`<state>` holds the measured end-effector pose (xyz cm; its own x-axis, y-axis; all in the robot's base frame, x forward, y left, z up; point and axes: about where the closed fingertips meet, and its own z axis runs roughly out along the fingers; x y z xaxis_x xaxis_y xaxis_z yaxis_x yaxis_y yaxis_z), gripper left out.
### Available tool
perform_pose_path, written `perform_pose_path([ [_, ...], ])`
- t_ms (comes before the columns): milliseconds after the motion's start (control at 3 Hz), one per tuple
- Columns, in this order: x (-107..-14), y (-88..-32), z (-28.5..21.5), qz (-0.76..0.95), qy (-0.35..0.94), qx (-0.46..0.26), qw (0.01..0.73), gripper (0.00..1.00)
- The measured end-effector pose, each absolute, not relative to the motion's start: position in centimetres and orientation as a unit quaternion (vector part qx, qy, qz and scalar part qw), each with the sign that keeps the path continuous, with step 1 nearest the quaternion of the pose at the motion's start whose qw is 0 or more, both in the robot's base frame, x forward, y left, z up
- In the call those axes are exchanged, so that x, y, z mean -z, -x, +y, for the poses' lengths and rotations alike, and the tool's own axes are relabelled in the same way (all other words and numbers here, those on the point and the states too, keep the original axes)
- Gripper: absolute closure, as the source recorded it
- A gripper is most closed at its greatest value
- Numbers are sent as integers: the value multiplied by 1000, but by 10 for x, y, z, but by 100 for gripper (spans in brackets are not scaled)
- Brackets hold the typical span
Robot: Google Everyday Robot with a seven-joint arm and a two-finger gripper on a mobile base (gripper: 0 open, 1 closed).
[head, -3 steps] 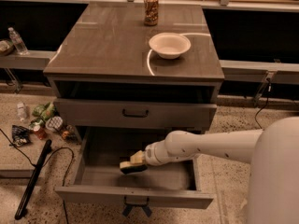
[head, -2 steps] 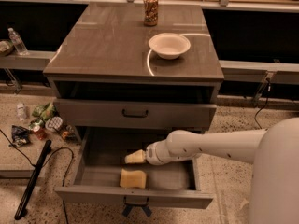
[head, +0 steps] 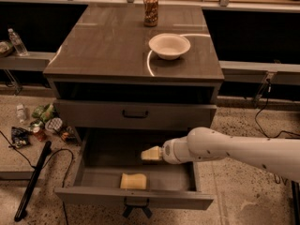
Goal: Place sponge into middle drawer
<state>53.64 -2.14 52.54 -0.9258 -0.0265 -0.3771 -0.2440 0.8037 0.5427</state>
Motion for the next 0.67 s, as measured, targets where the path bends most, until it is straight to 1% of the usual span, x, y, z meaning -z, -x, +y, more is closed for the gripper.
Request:
perform_pose_path([
  [333, -576, -503, -73, 939, 64, -239, 238, 67],
  [667, -644, -487, -103, 918, 70, -191, 341, 90],
])
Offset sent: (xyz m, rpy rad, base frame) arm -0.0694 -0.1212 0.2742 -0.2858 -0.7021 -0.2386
